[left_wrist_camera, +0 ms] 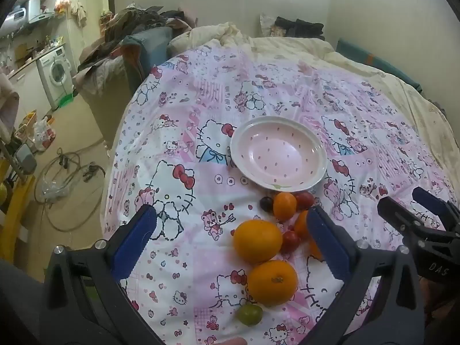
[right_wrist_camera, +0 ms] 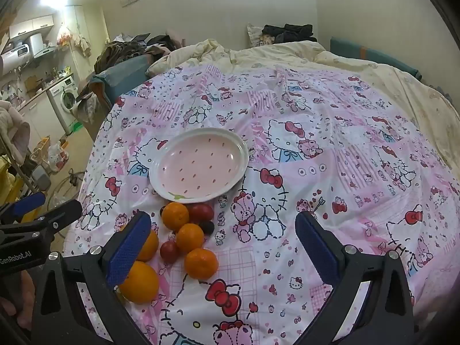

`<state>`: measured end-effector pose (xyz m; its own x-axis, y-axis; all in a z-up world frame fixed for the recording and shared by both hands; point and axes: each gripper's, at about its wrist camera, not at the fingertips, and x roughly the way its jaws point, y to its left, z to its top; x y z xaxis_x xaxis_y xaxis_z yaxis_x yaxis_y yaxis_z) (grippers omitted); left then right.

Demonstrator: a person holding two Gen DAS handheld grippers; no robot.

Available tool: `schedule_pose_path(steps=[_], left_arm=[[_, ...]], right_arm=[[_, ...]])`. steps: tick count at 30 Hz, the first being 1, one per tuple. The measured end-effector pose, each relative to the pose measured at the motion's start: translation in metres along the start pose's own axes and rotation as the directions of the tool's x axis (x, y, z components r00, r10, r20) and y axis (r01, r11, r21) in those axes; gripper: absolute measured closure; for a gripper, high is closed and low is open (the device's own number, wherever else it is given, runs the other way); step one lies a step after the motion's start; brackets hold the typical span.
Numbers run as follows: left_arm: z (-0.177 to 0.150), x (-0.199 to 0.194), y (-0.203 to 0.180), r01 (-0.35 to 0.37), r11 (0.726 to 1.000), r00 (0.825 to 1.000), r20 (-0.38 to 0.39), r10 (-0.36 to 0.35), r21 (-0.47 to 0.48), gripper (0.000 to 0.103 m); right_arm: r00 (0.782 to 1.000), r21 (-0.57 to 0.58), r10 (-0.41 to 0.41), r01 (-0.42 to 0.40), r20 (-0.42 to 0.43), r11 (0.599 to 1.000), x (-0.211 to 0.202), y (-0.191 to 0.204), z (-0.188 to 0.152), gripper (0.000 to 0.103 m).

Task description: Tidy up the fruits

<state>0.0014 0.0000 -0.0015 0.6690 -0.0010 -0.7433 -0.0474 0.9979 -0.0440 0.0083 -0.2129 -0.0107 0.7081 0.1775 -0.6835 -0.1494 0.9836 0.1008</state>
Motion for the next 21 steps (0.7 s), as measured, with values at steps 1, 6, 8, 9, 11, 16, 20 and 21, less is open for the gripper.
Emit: schedule_pose_path(steps=[1, 6, 8, 9, 11, 16, 20, 21], left_arm=[[-0.001, -0.002, 0.0, -0.007, 1.0, 1.0, 0.028, 0.007, 0.0, 0.0], [0.0, -0.004, -0.008, -0.013, 1.0, 1.0, 0.024, 0.013, 0.006, 0.0], [0.001, -0.006, -0.012, -0.014, 1.0, 1.0, 0.027, 0.014, 0.008, 0.0], [0.0, -0.005, -0.005, -0.007, 1.0, 1.0, 0.023, 0.007, -0.003, 0.0], [0.0, -0.003, -0.005, -0.009, 1.0, 1.0, 0.023, 0.009, -0.002, 0.0], [-0.001, -0.003, -0.004, -0.008, 1.0, 1.0, 0.025, 0.008, 0.008, 0.0], [-0.001, -0.004, -0.004, -0.01, 1.0, 1.0, 0.027, 0.01, 0.009, 0.0], [-0.001, -0.004, -0.005, -0.01, 1.0, 1.0, 0.029, 0.01, 0.01, 0.0]], right_arm=[[1.0, 0.001, 0.001, -0.001, 0.0, 1.0, 0.0, 0.0, 0.0, 0.001], [1.0, 0.007, 0.006, -0.006, 0.0, 1.0, 0.0, -0.001, 0.001, 0.001], [1.0, 0.005, 0.003, -0.003, -0.005, 1.0, 0.0, 0.0, 0.001, 0.001], [1.0, 0.005, 0.002, -0.002, -0.008, 1.0, -0.002, -0.001, 0.001, 0.001], [1.0, 0.005, 0.003, -0.003, -0.01, 1.0, 0.0, -0.001, 0.0, 0.001], [1.0, 0.01, 0.008, -0.008, -0.002, 1.0, 0.0, -0.001, -0.001, 0.001], [1.0, 0.012, 0.01, -0.01, 0.0, 1.0, -0.001, -0.002, 0.001, 0.001], [1.0, 0.012, 0.01, -0.01, 0.0, 1.0, -0.001, -0.001, 0.001, 0.001]])
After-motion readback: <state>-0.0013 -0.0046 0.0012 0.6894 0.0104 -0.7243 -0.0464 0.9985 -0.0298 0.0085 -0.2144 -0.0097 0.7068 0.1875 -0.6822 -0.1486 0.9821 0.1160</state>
